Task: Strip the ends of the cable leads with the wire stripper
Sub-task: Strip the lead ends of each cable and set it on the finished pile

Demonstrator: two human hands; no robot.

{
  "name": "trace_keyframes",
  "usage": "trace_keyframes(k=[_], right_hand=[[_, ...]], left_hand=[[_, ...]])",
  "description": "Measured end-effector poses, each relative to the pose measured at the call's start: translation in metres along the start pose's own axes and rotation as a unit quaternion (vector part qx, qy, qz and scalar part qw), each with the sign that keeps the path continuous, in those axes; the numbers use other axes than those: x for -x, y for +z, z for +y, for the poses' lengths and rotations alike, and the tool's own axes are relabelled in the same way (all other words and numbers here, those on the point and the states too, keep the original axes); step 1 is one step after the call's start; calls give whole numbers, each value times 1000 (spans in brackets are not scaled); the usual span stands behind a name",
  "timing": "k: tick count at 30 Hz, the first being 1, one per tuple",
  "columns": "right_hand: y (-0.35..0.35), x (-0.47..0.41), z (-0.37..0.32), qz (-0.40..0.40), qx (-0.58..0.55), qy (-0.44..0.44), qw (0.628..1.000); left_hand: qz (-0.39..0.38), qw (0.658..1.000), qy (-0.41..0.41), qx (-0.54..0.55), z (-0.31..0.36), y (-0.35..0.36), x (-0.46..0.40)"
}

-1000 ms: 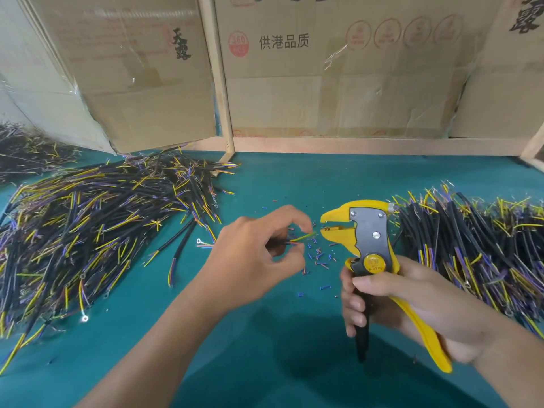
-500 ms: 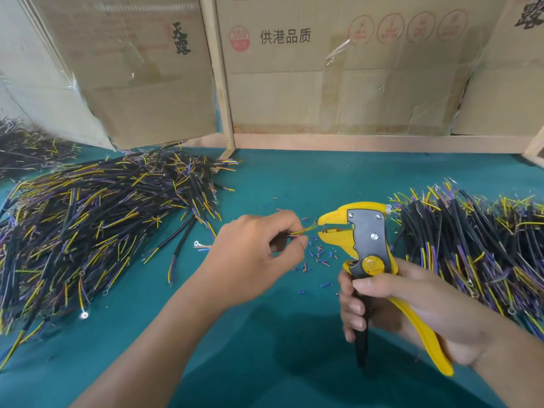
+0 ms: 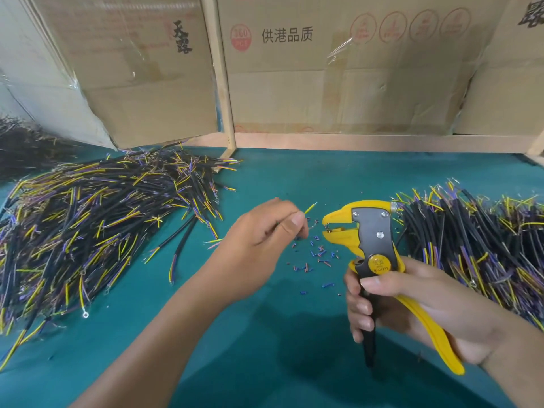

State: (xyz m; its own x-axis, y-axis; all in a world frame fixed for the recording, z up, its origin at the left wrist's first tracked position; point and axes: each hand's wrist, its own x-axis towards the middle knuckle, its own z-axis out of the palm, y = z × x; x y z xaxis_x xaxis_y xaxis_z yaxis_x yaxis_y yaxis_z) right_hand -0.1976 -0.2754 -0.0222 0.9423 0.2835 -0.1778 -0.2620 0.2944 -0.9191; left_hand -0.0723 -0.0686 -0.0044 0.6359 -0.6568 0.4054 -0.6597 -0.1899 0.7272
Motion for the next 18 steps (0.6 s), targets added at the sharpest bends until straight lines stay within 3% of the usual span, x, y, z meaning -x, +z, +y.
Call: trace_keyframes(k=[18], right_hand=[[11,-7,13,8,25,-66,997]], left_hand=[[-20,991,4,129,-2,9,0]])
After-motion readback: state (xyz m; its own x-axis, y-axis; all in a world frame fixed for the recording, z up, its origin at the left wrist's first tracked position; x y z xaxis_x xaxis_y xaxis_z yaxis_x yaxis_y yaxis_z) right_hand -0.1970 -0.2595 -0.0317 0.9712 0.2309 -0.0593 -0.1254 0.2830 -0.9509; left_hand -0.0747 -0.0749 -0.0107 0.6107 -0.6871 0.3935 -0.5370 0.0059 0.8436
